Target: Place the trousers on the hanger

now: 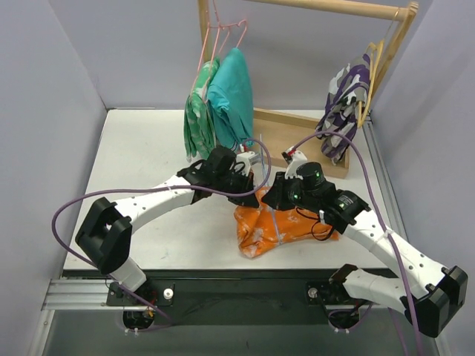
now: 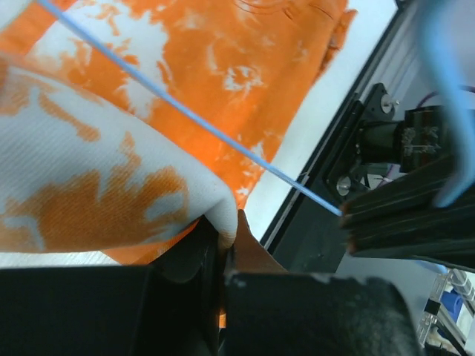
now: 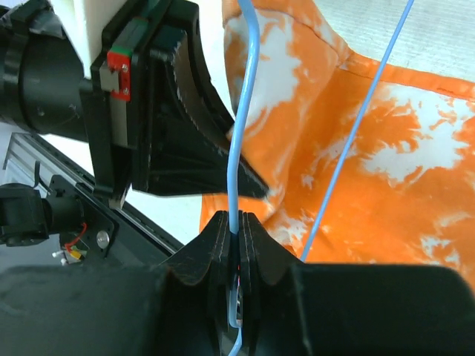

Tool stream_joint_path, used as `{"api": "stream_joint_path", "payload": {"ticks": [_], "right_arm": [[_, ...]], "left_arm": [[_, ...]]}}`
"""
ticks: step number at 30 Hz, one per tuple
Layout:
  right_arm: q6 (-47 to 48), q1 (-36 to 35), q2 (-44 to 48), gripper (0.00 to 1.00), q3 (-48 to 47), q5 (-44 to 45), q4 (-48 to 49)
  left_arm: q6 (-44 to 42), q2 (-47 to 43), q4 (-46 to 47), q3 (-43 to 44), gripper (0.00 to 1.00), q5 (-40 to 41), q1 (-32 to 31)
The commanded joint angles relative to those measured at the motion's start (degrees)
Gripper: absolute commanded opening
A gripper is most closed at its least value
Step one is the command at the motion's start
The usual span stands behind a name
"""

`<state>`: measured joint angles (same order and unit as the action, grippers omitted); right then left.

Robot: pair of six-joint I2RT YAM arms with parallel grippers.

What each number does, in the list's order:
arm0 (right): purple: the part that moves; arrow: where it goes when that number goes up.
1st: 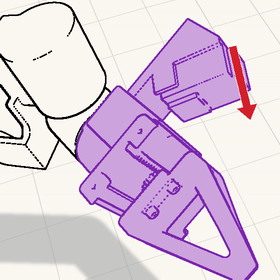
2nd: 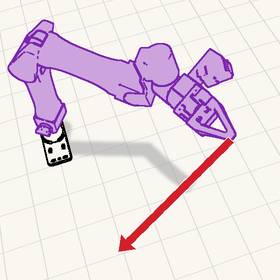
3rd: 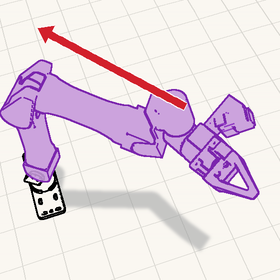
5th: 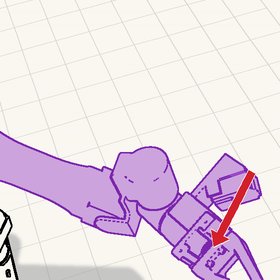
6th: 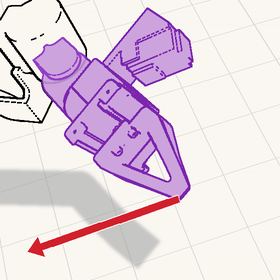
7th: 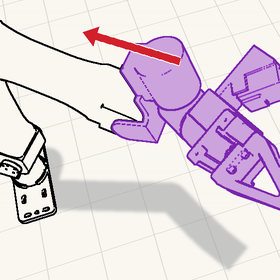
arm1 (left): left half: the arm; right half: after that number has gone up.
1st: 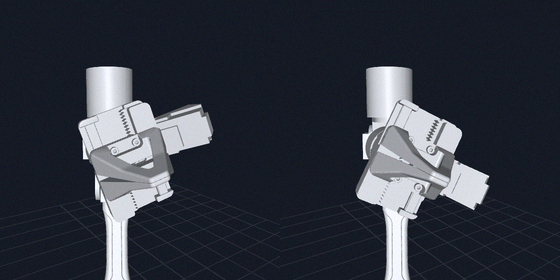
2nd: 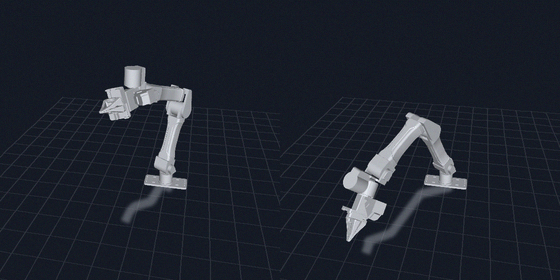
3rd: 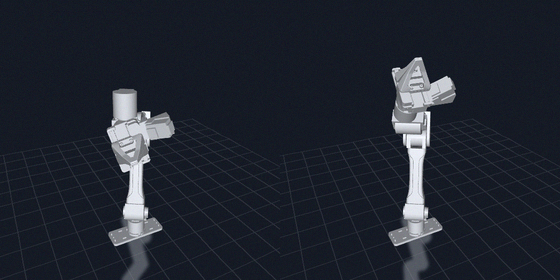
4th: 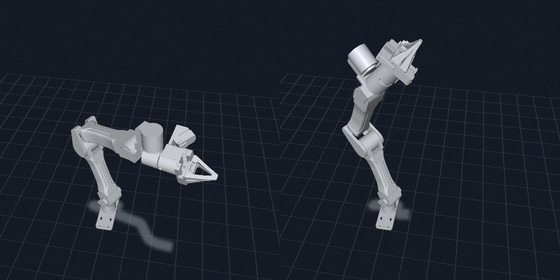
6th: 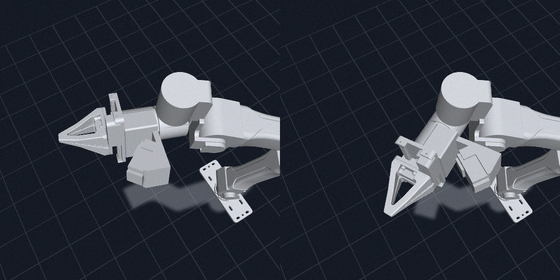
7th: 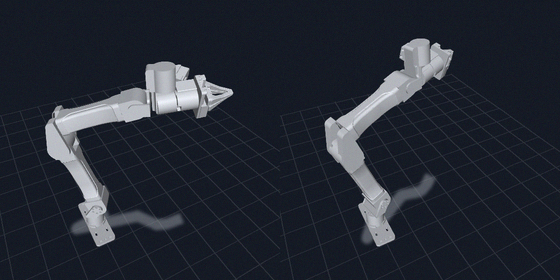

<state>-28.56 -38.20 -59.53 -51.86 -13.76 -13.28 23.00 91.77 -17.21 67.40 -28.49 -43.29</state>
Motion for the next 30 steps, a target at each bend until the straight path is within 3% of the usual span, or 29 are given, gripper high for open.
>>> {"api": "stream_joint_path", "payload": {"ticks": [1,7,16,20,24,30], "right_arm": [[1.40,0.66,5.02,0.00,2.63,0.93,2.20],[-0.62,3.56,11.26,0.00,7.73,-0.39,1.41],[-2.21,9.09,16.54,0.00,12.65,-4.60,-0.51],[-1.77,12.88,18.04,0.00,14.06,-6.63,-1.40],[-1.24,12.88,16.29,0.00,12.66,-8.47,-1.40],[-2.64,12.27,11.02,0.00,12.65,-12.43,3.16]], "left_arm": [[2.91,0.52,12.44,2.39,0.00,-5.17,-2.77],[7.32,4.64,20.81,2.91,0.00,-9.04,-4.26],[4.96,11.51,17.30,11.17,0.00,-10.54,-7.51],[-1.72,8.52,5.29,14.16,0.00,-2.04,-7.16],[-9.37,4.92,-13.05,16.97,0.00,5.00,-5.94],[-11.14,-2.62,-26.18,13.21,0.00,13.44,0.55]]}}
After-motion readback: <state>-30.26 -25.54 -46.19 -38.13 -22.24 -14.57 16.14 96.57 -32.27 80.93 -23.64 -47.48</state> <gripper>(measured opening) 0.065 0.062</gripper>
